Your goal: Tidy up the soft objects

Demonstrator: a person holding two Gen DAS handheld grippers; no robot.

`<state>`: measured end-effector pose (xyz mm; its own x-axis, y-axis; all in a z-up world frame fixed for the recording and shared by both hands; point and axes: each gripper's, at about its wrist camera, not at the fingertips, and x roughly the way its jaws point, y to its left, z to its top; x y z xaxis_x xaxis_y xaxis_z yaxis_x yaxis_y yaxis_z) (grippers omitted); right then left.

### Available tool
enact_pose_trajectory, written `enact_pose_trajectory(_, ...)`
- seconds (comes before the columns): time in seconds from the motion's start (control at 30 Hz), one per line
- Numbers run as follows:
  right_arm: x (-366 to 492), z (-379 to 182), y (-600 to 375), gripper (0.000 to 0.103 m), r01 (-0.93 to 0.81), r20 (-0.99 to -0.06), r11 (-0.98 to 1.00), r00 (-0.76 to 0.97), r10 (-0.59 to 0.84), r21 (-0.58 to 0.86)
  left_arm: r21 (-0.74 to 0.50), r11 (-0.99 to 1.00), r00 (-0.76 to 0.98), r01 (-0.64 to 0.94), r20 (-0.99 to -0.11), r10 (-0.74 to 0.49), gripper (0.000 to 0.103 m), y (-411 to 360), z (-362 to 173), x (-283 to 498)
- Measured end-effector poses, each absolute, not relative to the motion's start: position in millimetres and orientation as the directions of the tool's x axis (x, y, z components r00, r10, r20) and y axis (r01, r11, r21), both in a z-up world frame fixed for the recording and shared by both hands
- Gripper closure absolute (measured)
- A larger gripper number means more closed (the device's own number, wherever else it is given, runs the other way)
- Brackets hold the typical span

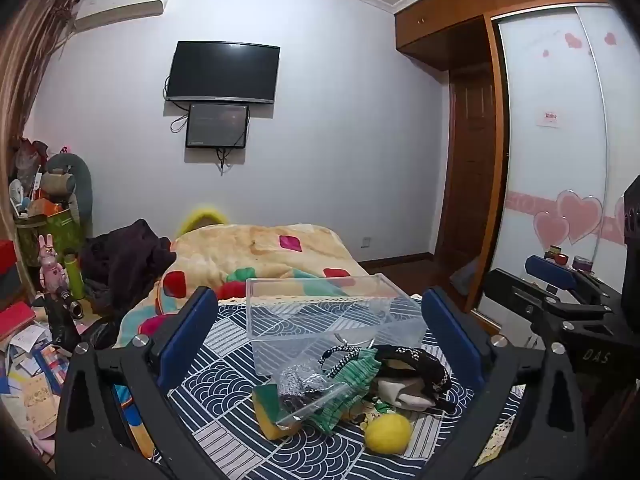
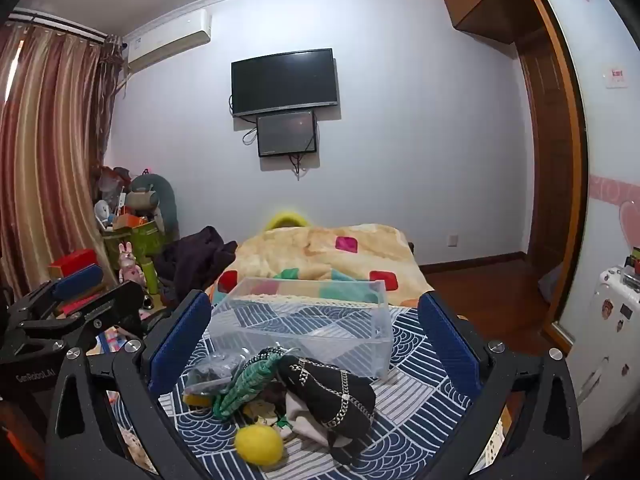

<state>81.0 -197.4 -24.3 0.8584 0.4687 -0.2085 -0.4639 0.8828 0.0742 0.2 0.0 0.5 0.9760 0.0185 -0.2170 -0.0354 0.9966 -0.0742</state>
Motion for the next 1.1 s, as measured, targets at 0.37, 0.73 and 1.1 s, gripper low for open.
enact_pose_trajectory(0.37, 82, -24, -197, 0.0, -0.466, -0.22, 0.881, 0.854, 0.471, 0.081, -0.09, 0.996, 0.979, -0.021, -0.204, 0.002, 0.0, -2, -6, 1)
enact_pose_trajectory(0.73, 78, -18, -200, 0.0, -0.466, -0.214, 0.881, 0.855, 0.472, 0.084, -0.093, 0.996, 0.979, -0.015, -0.202, -0.004, 0.0, -1, -4, 1)
enact_pose_trajectory(1.1, 74, -16, -197, 0.0, -0.468, -0.204, 0.88, 0.856, 0.475, 0.081, -0.092, 0.996, 0.98, -0.012, -0.2, -0.007, 0.0, -2, -3, 1)
